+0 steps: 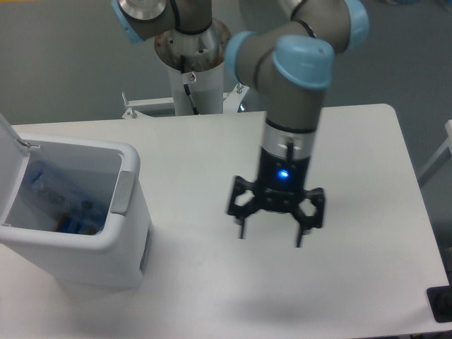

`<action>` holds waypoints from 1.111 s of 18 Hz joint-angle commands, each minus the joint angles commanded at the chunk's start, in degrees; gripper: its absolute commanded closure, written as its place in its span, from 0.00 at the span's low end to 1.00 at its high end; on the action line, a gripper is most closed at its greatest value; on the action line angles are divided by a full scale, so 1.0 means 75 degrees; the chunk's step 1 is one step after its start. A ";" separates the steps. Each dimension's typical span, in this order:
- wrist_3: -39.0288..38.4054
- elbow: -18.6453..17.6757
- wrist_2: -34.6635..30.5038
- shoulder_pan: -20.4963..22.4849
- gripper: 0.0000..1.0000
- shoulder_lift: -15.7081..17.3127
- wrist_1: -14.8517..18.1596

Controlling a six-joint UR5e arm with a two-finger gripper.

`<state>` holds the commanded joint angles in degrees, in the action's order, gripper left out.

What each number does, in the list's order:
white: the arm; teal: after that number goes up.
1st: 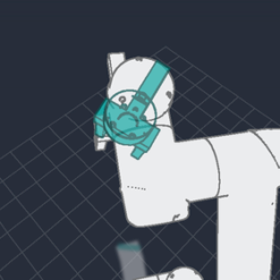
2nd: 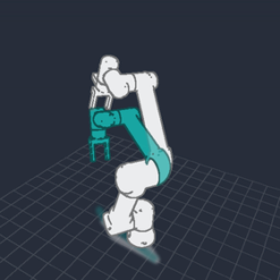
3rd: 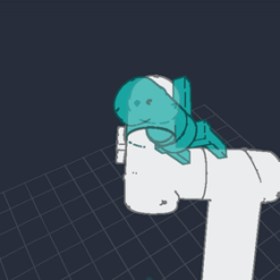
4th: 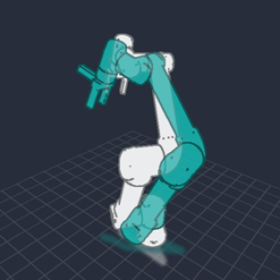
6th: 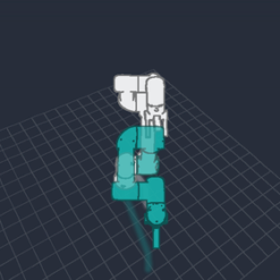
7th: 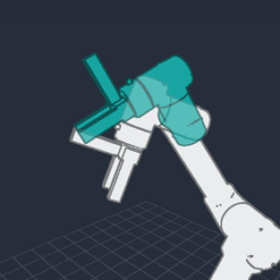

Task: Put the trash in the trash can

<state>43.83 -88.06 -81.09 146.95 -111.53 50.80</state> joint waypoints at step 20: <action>0.2206 0.0374 -0.1762 0.0235 0.00 -0.0410 0.1454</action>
